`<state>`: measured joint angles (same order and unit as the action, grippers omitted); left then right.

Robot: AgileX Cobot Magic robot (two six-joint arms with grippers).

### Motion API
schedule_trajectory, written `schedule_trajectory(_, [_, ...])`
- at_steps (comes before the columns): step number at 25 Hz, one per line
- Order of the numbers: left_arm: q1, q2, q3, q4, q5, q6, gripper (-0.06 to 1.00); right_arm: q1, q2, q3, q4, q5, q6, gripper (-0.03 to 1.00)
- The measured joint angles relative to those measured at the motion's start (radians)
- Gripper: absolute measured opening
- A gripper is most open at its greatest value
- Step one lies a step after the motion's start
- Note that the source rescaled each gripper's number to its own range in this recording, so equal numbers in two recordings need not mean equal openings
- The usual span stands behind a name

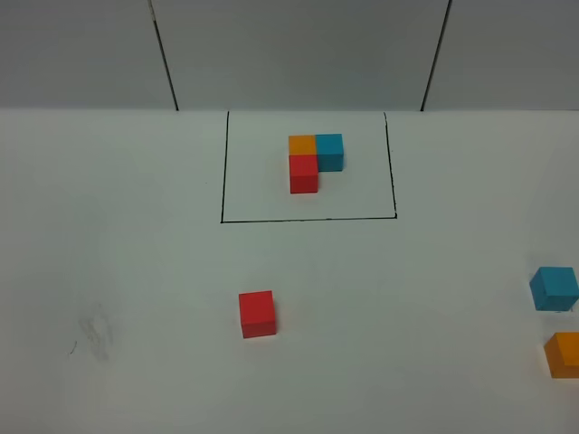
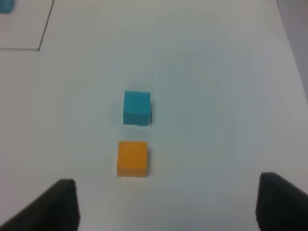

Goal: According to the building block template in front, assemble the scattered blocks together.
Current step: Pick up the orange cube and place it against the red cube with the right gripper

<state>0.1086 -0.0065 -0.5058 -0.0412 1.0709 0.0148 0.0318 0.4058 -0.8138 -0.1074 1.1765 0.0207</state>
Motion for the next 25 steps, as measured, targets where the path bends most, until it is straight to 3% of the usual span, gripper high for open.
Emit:
schedule_trajectory(6, [0.000,0.000,0.000,0.000,0.000,0.000,0.00,0.000,0.216,-0.024,0.001,0.015,0.001,0.97])
schedule_trajectory(15, [0.000,0.000,0.000,0.000,0.000,0.000,0.00,0.000,0.455,-0.024,0.047,-0.059,0.007,0.97])
schedule_trajectory(25, [0.000,0.000,0.000,0.000,0.000,0.000,0.00,0.000,0.636,0.057,0.049,-0.236,0.058,0.97])
